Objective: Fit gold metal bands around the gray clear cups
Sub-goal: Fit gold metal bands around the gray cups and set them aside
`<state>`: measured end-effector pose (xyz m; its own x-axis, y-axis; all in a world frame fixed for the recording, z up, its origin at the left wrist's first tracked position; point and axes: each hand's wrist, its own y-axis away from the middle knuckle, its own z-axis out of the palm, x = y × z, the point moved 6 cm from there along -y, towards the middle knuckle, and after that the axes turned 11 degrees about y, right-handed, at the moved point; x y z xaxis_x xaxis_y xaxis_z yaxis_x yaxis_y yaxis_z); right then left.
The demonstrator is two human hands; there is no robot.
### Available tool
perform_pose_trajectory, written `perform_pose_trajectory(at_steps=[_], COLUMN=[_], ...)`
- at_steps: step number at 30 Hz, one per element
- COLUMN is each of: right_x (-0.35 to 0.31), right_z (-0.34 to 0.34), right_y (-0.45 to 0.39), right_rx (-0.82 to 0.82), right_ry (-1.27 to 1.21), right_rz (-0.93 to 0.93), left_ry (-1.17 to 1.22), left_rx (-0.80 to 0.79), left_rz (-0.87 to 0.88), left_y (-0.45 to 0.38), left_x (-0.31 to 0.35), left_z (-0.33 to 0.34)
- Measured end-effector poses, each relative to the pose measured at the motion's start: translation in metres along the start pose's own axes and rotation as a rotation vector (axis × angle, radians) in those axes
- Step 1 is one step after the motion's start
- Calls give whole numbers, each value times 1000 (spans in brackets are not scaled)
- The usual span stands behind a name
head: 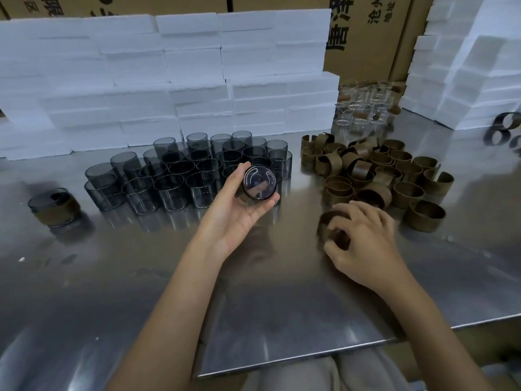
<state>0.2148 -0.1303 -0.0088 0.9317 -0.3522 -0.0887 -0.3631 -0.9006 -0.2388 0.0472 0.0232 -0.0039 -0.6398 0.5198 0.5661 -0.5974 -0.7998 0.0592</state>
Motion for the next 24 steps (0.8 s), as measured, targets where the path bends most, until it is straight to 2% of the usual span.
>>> perform_pose_trajectory(at_steps=[2, 6, 10, 17, 19, 21, 24], right_x=[-7, -39, -76, -96, -98, -97, -92], right_z=[-4, -28, -44, -48, -48, -46, -46], right_y=[-4, -18, -33, -48, -50, -51, -57], right_rx=[70, 295, 447, 510, 464, 401, 345], right_ry=[-84, -570, -653, -687, -689, -788, -1072], right_rz=[5, -52, -133, -156, -185, -172, -67], left_ry=[46, 60, -23, -171, -158, -123, -92], left_rx=[8, -13, -82, -119, -106, -89, -109], left_rz=[-2, 2, 10, 106, 126, 129, 134], left_y=[0, -1, 0, 0, -1, -1, 0], left_x=[0, 2, 4, 9, 13, 16, 17], left_z=[-2, -1, 7, 9, 7, 6, 9])
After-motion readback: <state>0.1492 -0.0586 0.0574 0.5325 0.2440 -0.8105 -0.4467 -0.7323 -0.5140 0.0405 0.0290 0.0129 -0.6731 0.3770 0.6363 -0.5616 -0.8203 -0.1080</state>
